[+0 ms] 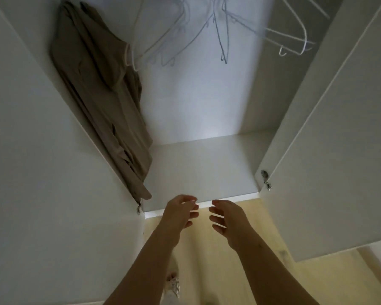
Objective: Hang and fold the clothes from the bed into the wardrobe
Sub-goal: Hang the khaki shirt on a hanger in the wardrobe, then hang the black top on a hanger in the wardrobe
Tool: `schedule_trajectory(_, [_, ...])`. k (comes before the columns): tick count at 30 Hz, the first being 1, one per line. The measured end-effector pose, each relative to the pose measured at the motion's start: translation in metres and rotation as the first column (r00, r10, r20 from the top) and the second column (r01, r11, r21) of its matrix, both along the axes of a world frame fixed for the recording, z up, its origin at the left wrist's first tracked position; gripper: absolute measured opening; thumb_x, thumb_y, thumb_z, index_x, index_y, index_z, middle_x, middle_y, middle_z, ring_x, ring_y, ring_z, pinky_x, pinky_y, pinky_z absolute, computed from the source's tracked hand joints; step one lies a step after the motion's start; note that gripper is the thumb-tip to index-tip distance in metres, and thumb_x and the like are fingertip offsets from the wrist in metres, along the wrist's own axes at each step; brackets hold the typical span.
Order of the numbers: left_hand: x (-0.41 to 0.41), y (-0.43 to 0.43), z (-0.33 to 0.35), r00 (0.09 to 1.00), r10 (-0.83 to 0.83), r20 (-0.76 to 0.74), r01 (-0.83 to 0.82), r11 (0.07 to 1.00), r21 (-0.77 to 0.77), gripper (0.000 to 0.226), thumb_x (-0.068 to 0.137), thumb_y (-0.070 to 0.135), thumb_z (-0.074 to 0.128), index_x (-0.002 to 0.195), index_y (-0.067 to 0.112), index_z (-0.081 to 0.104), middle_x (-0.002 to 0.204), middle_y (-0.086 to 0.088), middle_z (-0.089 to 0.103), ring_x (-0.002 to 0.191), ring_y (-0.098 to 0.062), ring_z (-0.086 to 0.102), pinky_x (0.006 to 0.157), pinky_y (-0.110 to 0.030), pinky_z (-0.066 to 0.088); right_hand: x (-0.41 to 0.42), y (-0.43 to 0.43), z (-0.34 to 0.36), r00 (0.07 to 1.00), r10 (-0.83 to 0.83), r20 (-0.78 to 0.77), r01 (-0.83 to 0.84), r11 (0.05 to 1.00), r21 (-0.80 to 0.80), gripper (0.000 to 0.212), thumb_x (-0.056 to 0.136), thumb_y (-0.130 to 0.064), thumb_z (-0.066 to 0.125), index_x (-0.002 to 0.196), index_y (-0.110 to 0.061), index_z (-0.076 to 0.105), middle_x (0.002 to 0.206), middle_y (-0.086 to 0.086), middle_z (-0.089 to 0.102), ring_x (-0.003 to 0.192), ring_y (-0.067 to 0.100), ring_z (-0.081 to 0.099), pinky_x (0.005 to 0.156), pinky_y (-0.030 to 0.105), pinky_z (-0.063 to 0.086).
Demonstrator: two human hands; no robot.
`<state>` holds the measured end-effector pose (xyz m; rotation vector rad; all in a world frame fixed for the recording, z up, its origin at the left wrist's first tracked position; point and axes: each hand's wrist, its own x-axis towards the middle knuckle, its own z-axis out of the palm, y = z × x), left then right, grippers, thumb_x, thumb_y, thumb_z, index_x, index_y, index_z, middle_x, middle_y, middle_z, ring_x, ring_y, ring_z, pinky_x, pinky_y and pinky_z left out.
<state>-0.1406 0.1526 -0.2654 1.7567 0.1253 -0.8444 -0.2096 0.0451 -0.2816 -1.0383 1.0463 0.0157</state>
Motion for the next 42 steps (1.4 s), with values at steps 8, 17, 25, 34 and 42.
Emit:
schedule_trajectory(8, [-0.081, 0.014, 0.018, 0.955, -0.297, 0.013, 0.297, 0.955, -0.004, 0.006, 0.092, 0.015, 0.054, 0.093, 0.016, 0.06, 0.086, -0.002, 0.065, 0.077, -0.017, 0.062, 0.063, -0.025, 0.043, -0.111, 0.036, -0.002, 0.941, -0.336, 0.027, 0.337, 0.94, -0.043, 0.019, 0.093, -0.011, 0.044, 0.085, -0.018, 0.061, 0.079, 0.001, 0.063, 0.065, 0.015, 0.055, 0.055, 0.023, 0.04])
schedule_trajectory(17, [-0.216, 0.074, 0.003, 0.725, -0.685, 0.066, 0.685, 0.728, 0.031, 0.013, 0.094, 0.02, 0.05, 0.086, 0.025, 0.059, 0.091, 0.001, 0.066, 0.083, -0.014, 0.064, 0.07, -0.027, 0.049, -0.263, 0.159, -0.006, 0.751, -0.66, 0.011, 0.66, 0.751, -0.038, 0.02, 0.094, -0.01, 0.043, 0.087, -0.018, 0.06, 0.08, 0.001, 0.062, 0.067, 0.016, 0.056, 0.059, 0.024, 0.041])
schedule_trajectory(25, [-0.402, 0.096, -0.008, 0.342, -0.938, 0.065, 0.937, 0.345, 0.055, 0.011, 0.093, 0.022, 0.05, 0.085, 0.021, 0.058, 0.084, 0.001, 0.064, 0.077, -0.014, 0.063, 0.065, -0.026, 0.044, -0.452, 0.236, -0.022, 0.382, -0.924, 0.006, 0.924, 0.382, -0.025, 0.021, 0.091, -0.008, 0.043, 0.084, -0.018, 0.061, 0.078, 0.0, 0.059, 0.067, 0.016, 0.054, 0.06, 0.025, 0.04])
schedule_trajectory(34, [-0.646, 0.142, -0.014, -0.084, -0.995, 0.044, 0.995, -0.081, 0.059, 0.017, 0.094, 0.017, 0.047, 0.081, 0.024, 0.056, 0.078, 0.005, 0.059, 0.066, -0.01, 0.056, 0.06, -0.023, 0.039, -0.681, 0.33, -0.022, -0.016, -1.0, -0.016, 0.997, -0.015, -0.071, 0.02, 0.092, -0.01, 0.043, 0.085, -0.018, 0.06, 0.08, 0.001, 0.061, 0.065, 0.015, 0.054, 0.058, 0.024, 0.041])
schedule_trajectory(42, [-0.813, 0.189, -0.023, -0.265, -0.964, -0.018, 0.963, -0.265, 0.044, 0.019, 0.095, 0.014, 0.046, 0.08, 0.022, 0.055, 0.075, 0.003, 0.057, 0.062, -0.008, 0.053, 0.054, -0.021, 0.036, -0.829, 0.402, -0.033, -0.269, -0.962, -0.044, 0.962, -0.266, -0.059, 0.016, 0.092, -0.011, 0.047, 0.083, -0.017, 0.06, 0.072, 0.001, 0.056, 0.055, 0.013, 0.048, 0.051, 0.023, 0.034])
